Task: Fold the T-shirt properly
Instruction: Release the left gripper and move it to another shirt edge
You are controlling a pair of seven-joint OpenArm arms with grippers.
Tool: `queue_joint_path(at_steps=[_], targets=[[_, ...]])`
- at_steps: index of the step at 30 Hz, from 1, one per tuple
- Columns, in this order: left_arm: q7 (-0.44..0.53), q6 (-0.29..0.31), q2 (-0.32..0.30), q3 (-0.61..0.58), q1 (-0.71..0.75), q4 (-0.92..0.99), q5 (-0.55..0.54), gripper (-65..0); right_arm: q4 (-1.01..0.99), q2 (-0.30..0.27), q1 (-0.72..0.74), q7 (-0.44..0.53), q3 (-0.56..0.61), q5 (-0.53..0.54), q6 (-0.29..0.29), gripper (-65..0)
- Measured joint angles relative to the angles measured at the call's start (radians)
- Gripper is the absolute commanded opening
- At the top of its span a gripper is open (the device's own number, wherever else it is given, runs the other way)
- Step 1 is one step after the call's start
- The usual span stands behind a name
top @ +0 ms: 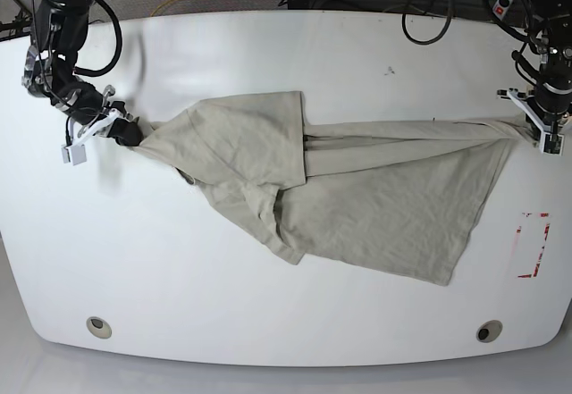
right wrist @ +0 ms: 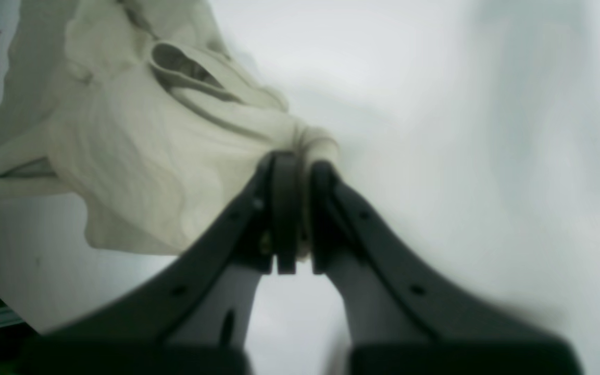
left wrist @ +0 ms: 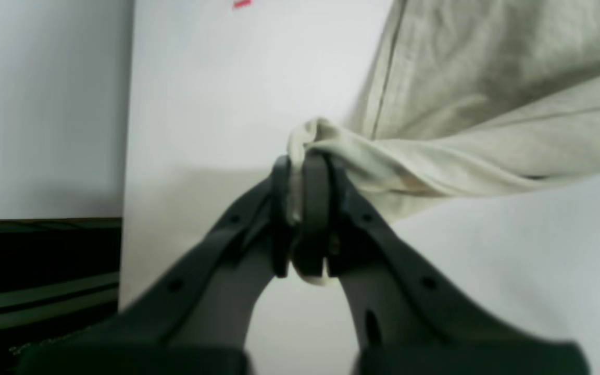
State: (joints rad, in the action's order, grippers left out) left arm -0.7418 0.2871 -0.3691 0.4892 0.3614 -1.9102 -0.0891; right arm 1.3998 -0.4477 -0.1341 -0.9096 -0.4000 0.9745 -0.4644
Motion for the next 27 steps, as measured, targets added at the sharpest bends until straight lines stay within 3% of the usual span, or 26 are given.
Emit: queue_joint_path(at_steps=[5, 8, 12, 20, 27], targets=[[-0.002, -0.001, 0.0, 0.001, 0.018, 0.0, 0.003, -33.6, 0.0, -0.001, -0.019, 0.0, 0.0, 0.0, 0.0, -65.0], [-0.002, -0.002, 0.004, 0.001, 0.019, 0.0, 0.004, -15.1, 0.005, -0.002, -0.03, 0.0, 0.0, 0.0, 0.0, -65.0], [-0.002, -0.002, 0.038, 0.001, 0.01, 0.0, 0.002, -1.8, 0.061, -0.001, -0.051, -0.003, 0.0, -0.005, 0.002, -65.0], [0.002, 0.001, 0.115, -0.013, -0.241, 0.014, 0.0, -1.3, 0.105, 0.0, -0.055, 0.0, 0.001, -0.002, 0.0, -65.0], [-0.018, 0.0, 0.145, -0.069, -0.455, 0.262, 0.015, -1.8, 0.105, 0.004, -0.053, 0.0, 0.001, -0.004, 0.0, -65.0]])
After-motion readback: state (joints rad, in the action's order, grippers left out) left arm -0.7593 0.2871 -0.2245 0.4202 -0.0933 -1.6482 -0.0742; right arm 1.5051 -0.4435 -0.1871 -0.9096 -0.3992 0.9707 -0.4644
